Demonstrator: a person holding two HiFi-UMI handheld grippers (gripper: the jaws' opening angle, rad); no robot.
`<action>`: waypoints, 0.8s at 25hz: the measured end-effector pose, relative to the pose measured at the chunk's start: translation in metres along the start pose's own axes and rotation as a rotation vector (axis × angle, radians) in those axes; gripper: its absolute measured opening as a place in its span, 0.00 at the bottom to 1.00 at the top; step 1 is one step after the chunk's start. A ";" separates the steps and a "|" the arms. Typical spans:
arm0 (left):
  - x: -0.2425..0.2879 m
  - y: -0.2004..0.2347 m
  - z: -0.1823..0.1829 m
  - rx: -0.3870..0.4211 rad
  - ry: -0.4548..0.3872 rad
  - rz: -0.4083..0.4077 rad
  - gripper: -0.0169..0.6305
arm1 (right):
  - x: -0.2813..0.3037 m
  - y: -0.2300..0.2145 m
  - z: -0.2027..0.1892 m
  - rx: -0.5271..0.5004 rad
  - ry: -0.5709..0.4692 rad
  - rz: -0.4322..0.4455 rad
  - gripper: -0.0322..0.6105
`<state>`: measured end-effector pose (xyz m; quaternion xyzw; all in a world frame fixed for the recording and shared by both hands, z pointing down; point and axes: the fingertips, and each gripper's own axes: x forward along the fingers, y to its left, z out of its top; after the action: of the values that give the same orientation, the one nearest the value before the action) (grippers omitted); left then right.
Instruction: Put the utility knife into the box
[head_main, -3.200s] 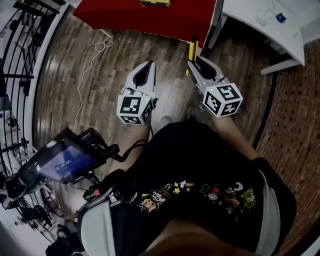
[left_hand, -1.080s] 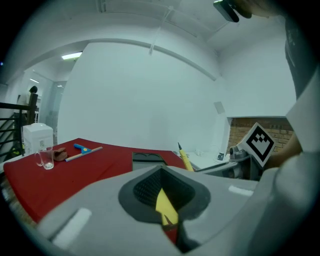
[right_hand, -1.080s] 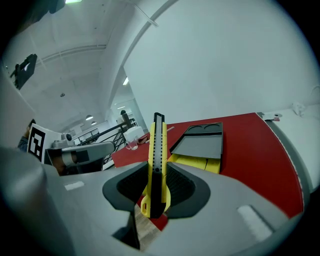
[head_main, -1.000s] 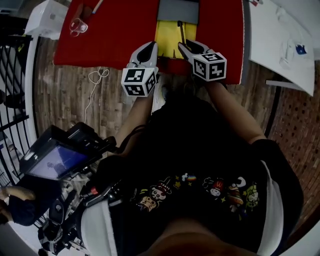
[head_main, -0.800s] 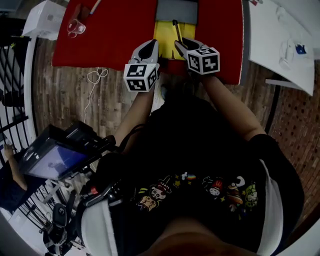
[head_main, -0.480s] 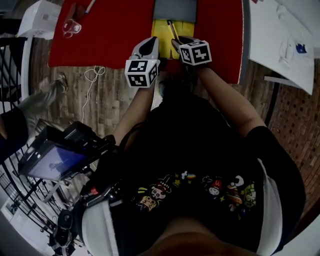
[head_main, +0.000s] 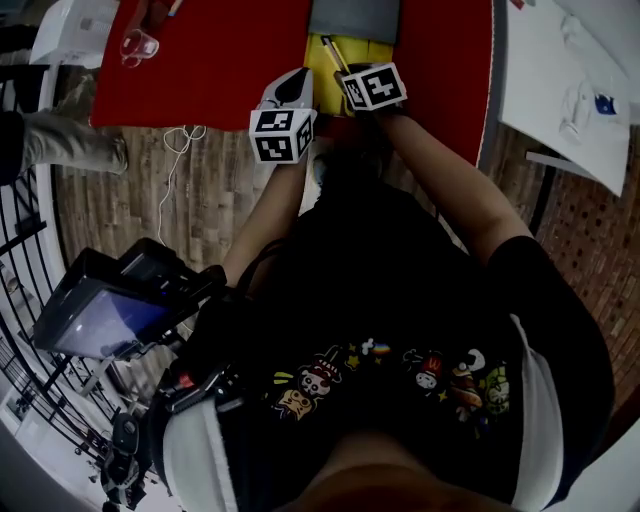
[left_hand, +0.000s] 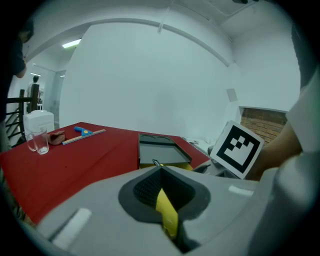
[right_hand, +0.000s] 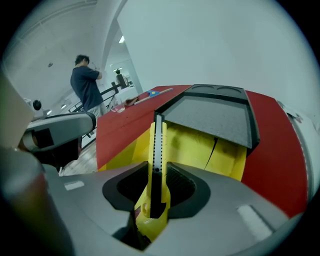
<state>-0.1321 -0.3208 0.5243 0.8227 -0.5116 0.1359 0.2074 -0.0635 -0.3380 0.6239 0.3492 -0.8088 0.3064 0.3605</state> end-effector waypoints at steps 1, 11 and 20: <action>0.000 0.001 -0.002 -0.001 0.005 0.002 0.03 | 0.002 0.001 -0.001 -0.011 0.015 -0.004 0.27; 0.001 0.001 -0.010 0.001 0.034 0.001 0.03 | 0.020 0.007 -0.012 -0.102 0.149 -0.050 0.27; 0.001 0.001 -0.008 -0.005 0.026 0.000 0.03 | 0.031 0.003 -0.023 -0.094 0.224 -0.084 0.27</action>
<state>-0.1330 -0.3179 0.5319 0.8202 -0.5092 0.1453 0.2163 -0.0730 -0.3298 0.6605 0.3292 -0.7616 0.2896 0.4772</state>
